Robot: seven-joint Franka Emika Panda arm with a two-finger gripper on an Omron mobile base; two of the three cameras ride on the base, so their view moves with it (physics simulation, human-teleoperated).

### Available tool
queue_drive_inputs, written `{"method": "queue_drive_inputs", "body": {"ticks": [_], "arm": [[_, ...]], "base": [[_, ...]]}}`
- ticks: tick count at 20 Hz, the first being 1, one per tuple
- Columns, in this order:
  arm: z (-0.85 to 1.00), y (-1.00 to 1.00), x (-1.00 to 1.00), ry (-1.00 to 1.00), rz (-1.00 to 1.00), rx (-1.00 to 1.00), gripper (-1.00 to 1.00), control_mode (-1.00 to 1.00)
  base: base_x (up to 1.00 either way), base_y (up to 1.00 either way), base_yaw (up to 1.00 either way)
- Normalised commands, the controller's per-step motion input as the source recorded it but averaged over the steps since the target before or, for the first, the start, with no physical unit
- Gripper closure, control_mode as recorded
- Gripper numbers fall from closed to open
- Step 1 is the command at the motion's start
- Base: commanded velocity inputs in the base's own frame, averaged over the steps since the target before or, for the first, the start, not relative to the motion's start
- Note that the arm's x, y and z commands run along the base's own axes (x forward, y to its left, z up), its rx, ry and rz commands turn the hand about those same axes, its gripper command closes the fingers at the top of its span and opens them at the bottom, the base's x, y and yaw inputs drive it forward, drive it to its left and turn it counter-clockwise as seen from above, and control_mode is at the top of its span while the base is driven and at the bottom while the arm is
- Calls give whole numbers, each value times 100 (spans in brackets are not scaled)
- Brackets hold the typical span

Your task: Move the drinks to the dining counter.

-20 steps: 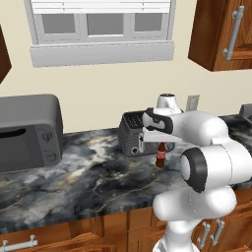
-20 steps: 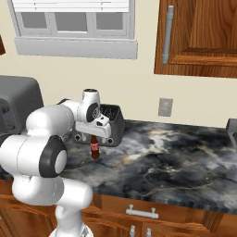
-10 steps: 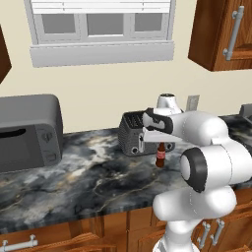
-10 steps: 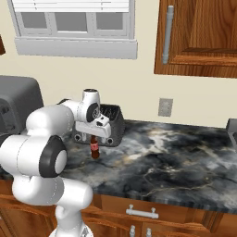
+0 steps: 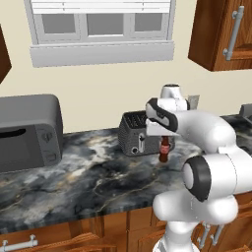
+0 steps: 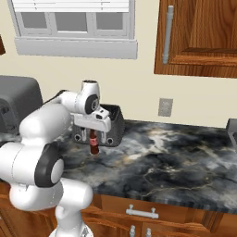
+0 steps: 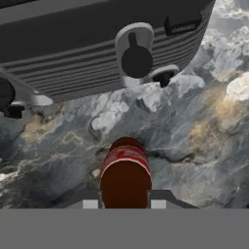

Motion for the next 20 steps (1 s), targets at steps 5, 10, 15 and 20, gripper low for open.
{"method": "queue_drive_inputs", "body": {"ticks": [5, 10, 15, 20], "arm": [[59, -20, -63, 3, 0, 0, 100, -100], [41, -14, -61, 3, 0, 0, 100, -100], [21, 0, -39, 2, 0, 0, 100, -100], [15, 4, -20, 0, 0, 0, 100, -100]], "base": [[0, 0, 0], [0, 0, 0], [0, 0, 0], [0, 0, 0]]}}
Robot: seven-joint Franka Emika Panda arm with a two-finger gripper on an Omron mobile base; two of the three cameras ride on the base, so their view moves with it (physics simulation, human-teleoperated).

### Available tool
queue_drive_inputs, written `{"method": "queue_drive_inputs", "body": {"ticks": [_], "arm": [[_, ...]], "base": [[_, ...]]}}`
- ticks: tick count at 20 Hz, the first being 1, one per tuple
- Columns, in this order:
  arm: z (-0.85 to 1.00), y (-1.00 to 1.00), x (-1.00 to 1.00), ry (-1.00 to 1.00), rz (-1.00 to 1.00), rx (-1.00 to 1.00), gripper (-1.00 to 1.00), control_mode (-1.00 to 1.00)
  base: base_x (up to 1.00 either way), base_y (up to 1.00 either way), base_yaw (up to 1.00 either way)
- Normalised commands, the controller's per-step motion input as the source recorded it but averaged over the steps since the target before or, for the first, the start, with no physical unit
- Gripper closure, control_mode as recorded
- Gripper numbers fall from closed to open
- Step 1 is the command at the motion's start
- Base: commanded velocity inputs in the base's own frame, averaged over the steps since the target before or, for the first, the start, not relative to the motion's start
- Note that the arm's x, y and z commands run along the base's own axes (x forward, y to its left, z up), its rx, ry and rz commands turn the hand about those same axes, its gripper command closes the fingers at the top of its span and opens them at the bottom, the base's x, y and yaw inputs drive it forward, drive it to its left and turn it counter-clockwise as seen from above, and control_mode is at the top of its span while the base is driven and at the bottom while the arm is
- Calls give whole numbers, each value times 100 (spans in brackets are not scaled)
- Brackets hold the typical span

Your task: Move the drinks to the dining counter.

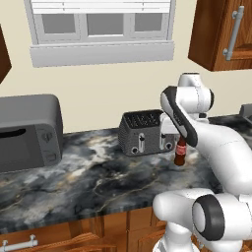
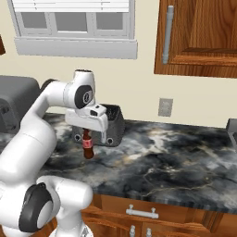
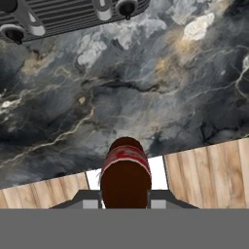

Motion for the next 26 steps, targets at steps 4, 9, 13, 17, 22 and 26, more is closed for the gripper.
{"method": "queue_drive_inputs", "body": {"ticks": [4, 9, 13, 17, 22, 26], "arm": [[17, 0, -11, 0, 0, 0, 100, -100], [6, 8, -1, 0, 0, 0, 100, -100], [0, 0, 0, 0, 0, 0, 100, 100], [0, 0, 0, 0, 0, 0, 100, 100], [0, 0, 0, 0, 0, 0, 100, 100], [0, 0, 0, 0, 0, 0, 100, 100]], "base": [[0, 0, 0], [0, 0, 0], [-26, 19, 0], [-97, 1, -20], [-100, 10, -58], [-91, 28, -82]]}}
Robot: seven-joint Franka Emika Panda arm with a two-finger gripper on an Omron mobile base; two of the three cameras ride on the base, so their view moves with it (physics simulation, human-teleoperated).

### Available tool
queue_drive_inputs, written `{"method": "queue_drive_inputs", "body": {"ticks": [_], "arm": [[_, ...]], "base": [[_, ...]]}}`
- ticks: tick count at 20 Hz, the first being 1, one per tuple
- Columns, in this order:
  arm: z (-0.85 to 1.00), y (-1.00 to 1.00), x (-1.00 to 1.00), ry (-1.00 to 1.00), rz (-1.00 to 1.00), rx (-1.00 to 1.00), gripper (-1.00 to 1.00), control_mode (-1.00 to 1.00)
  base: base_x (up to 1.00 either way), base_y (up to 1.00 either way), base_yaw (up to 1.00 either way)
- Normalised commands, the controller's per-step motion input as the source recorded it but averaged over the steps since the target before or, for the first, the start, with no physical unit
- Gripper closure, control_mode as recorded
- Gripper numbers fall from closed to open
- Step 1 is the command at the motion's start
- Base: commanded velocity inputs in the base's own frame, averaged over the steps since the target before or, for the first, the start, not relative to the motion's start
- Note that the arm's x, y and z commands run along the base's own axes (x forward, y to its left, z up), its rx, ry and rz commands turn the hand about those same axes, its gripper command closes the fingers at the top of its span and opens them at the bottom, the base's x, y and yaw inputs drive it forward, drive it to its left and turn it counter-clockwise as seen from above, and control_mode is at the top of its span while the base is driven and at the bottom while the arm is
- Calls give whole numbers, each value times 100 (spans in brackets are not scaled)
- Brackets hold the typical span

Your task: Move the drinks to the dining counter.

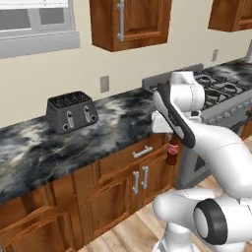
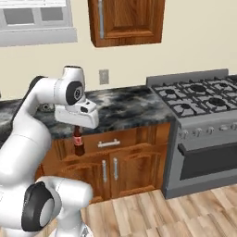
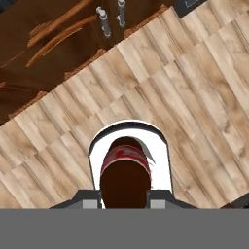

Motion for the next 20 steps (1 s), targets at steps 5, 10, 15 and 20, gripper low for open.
{"method": "queue_drive_inputs", "body": {"ticks": [5, 10, 15, 20], "arm": [[0, 0, 0, 0, 0, 0, 100, 100], [0, 0, 0, 0, 0, 0, 100, 100], [0, 0, 0, 0, 0, 0, 100, 100], [0, 0, 0, 0, 0, 0, 100, 100]], "base": [[-71, 20, -86], [-64, 20, -90], [-31, 24, -92], [-21, 25, -89]]}}
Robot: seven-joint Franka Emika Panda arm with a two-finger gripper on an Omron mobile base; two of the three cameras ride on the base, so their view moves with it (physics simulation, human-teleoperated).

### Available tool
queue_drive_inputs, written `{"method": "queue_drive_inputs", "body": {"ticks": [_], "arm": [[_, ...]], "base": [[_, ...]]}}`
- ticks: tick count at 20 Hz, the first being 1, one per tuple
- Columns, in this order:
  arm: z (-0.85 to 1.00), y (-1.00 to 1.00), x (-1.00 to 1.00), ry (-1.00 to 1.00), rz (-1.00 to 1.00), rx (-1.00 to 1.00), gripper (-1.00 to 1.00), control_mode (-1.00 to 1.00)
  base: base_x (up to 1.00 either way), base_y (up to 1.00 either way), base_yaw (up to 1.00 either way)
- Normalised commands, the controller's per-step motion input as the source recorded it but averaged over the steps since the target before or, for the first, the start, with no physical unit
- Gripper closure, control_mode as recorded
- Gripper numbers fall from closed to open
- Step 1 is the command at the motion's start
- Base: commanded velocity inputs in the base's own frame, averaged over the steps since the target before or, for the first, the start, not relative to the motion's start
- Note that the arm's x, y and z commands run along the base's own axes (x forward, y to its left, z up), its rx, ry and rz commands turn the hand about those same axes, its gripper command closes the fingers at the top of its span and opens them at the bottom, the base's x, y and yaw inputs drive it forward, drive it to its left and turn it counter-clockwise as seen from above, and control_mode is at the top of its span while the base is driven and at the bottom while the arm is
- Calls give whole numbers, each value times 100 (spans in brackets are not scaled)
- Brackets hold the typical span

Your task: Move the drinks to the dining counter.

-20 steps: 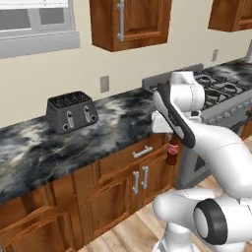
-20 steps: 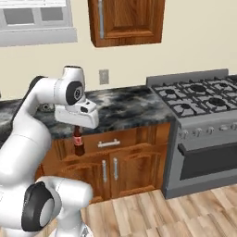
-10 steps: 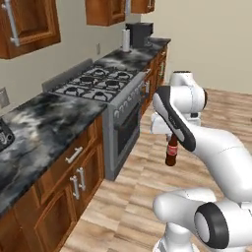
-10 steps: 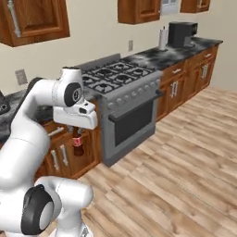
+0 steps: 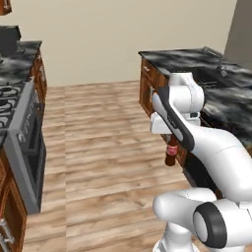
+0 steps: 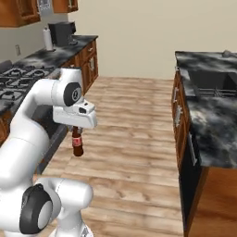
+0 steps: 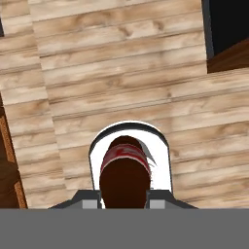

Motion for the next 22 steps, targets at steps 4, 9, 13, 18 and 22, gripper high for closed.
{"method": "queue_drive_inputs", "body": {"ticks": [4, 9, 13, 18, 22], "arm": [[0, 0, 0, 0, 0, 0, 100, 100], [0, 0, 0, 0, 0, 0, 100, 100], [0, 0, 0, 0, 0, 0, 100, 100], [0, 0, 0, 0, 0, 0, 100, 100], [0, 0, 0, 0, 0, 0, 100, 100]], "base": [[-2, -15, -58], [19, -89, -3], [6, -100, 4], [0, -100, 7], [3, -100, 12]]}}
